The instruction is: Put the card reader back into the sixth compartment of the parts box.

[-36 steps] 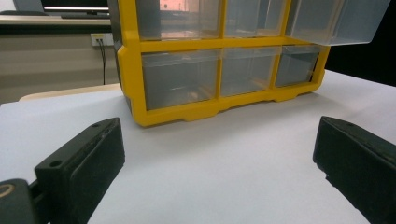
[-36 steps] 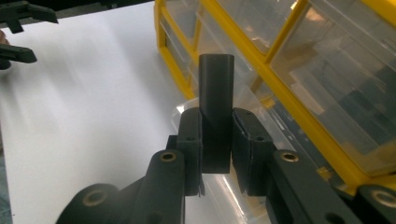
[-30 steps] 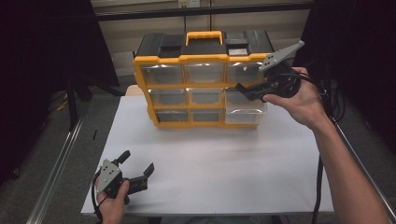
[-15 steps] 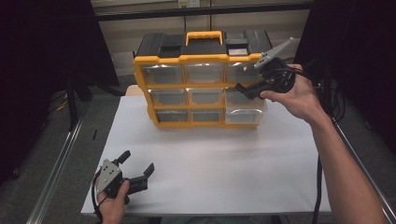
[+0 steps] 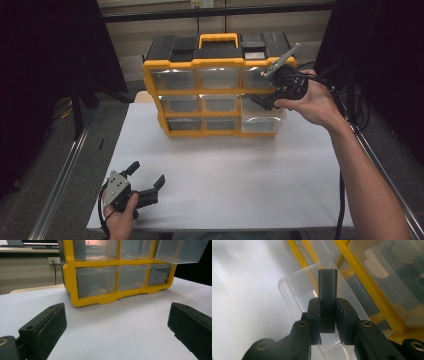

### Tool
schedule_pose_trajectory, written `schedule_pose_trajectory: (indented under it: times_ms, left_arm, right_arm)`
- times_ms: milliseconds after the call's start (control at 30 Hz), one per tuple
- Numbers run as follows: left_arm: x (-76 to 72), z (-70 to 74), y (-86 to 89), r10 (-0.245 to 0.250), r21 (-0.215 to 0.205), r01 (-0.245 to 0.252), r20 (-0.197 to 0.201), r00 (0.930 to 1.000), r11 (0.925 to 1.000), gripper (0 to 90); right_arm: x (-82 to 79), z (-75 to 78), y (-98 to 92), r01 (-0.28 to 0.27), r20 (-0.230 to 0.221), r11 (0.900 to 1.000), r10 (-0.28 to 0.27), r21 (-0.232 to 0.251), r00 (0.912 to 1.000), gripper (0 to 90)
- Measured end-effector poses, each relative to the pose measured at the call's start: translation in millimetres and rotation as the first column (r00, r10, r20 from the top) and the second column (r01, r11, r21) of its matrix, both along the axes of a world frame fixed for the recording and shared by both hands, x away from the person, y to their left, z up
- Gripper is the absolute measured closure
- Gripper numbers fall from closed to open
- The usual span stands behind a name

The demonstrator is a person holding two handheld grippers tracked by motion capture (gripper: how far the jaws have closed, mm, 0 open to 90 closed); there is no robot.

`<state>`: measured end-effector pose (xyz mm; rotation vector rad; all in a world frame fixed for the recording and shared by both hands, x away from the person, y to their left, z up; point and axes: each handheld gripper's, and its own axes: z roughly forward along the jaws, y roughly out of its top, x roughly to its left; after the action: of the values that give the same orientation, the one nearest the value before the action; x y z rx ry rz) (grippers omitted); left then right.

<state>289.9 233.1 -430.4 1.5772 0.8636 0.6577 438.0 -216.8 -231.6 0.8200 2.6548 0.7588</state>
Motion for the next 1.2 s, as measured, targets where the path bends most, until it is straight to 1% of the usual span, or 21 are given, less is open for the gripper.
schedule_pose_trajectory:
  times_ms: [33, 100, 133, 167, 233, 300, 367, 433, 500, 700, 767, 900, 933, 967, 1033, 1067, 1100, 1133, 1167, 1200]
  left_arm:
    - [0.2, 0.0, 0.0, 0.0, 0.001, 0.0, 0.0, 1.0, 1.0, 2.3]
    - [0.4, -0.2, -0.4, 0.005, 0.0, -0.005, 0.0, 1.0, 1.0, 2.3]
    - [0.5, -0.2, -0.3, 0.0, 0.005, 0.0, -0.003, 1.0, 1.0, 2.3]
    - [0.4, -0.2, -0.5, -0.001, 0.005, 0.001, -0.003, 1.0, 1.0, 2.3]
    - [0.2, -0.2, -0.4, -0.002, 0.005, 0.002, -0.001, 1.0, 1.0, 2.3]
    - [0.0, -0.1, 0.0, 0.001, 0.001, -0.001, 0.0, 1.0, 1.0, 2.3]
    - [0.0, 0.1, 0.6, 0.004, 0.002, -0.004, 0.001, 1.0, 1.0, 2.3]
    - [0.1, 0.2, 0.9, 0.003, 0.004, -0.003, 0.001, 1.0, 1.0, 2.3]
    - [0.1, 0.1, 0.7, 0.003, 0.003, -0.003, 0.001, 1.0, 1.0, 2.3]
    - [0.0, 0.0, 0.2, 0.001, 0.002, -0.001, 0.0, 1.0, 1.0, 2.3]
    - [0.1, 0.1, 0.6, 0.003, 0.003, -0.003, 0.0, 1.0, 1.0, 2.3]
    - [0.0, 0.1, 0.7, 0.001, 0.003, -0.001, 0.0, 1.0, 1.0, 2.3]
    - [0.0, 0.1, 0.7, 0.001, 0.002, -0.001, 0.0, 1.0, 1.0, 2.3]
    - [0.0, 0.1, 0.7, 0.001, 0.002, -0.001, 0.0, 1.0, 1.0, 2.3]
    - [-0.1, 0.0, 0.6, 0.002, 0.0, -0.002, 0.0, 1.0, 1.0, 2.3]
    - [-0.1, 0.0, 0.5, 0.002, 0.0, -0.002, -0.001, 1.0, 1.0, 2.3]
    - [-0.1, 0.0, 0.6, 0.002, 0.0, -0.002, -0.001, 1.0, 1.0, 2.3]
    - [-0.1, -0.1, 0.5, 0.002, 0.0, -0.002, -0.002, 1.0, 1.0, 2.3]
    - [0.0, -0.1, 0.7, 0.004, 0.002, -0.004, -0.001, 1.0, 1.0, 2.3]
    - [0.1, -0.2, 0.7, 0.005, 0.003, -0.005, -0.001, 1.0, 1.0, 2.3]
  right_arm:
    - [1.2, -0.9, -0.4, -0.004, -0.008, 1.0, 0.004, -0.005, 1.0, 73.8]
    - [3.1, -2.5, -1.0, -0.005, -0.008, 1.0, 0.005, -0.014, 1.0, 73.7]
    - [3.0, -2.9, -0.4, -0.011, -0.005, 1.0, 0.011, -0.021, 0.9999, 73.7]
    - [3.5, -3.2, 0.3, -0.016, -0.008, 1.0, 0.016, -0.016, 0.9998, 73.8]
    - [4.7, -4.2, 2.2, -0.02, -0.007, 0.999, 0.02, -0.029, 0.9998, 73.8]
    - [6.9, -6.5, 3.3, -0.02, -0.028, 0.999, 0.018, -0.042, 0.9994, 73.7]
    - [8.9, -9.2, 4.1, -0.008, -0.037, 0.998, 0.006, -0.056, 0.9993, 73.7]
    - [10.8, -11.6, 4.0, -0.011, -0.047, 0.998, 0.008, -0.064, 0.9988, 73.7]
    - [11.5, -13.9, 3.6, -0.004, -0.072, 0.997, -0.001, -0.073, 0.9974, 73.7]
    - [15.5, -24.2, 3.8, -0.002, -0.101, 0.996, -0.007, -0.09, 0.9949, 73.7]
    - [16.6, -24.8, 4.1, 0.003, -0.106, 0.996, -0.013, -0.087, 0.9942, 73.7]
    - [17.6, -24.5, 3.8, 0.009, -0.1, 0.996, -0.018, -0.086, 0.9948, 72.5]
    - [17.4, -24.3, 3.2, 0.01, -0.095, 0.996, -0.018, -0.084, 0.9953, 69.0]
    - [17.1, -23.3, 2.3, 0.024, -0.084, 0.997, -0.031, -0.078, 0.996, 65.2]
    - [16.8, -21.0, -0.5, 0.039, -0.068, 0.997, -0.043, -0.065, 0.9967, 54.2]
    - [16.8, -19.8, -2.3, 0.042, -0.058, 0.998, -0.045, -0.05, 0.9973, 51.6]
    - [16.5, -18.6, -3.4, 0.043, -0.057, 0.999, -0.045, -0.026, 0.9974, 50.3]
    - [15.6, -17.7, -3.5, 0.039, -0.052, 0.999, -0.04, -0.019, 0.9978, 47.0]
    - [14.9, -17.0, -3.2, 0.039, -0.039, 0.999, -0.04, -0.021, 0.9984, 43.6]
    - [13.7, -16.3, -3.0, 0.048, -0.033, 0.999, -0.048, -0.022, 0.9983, 41.3]
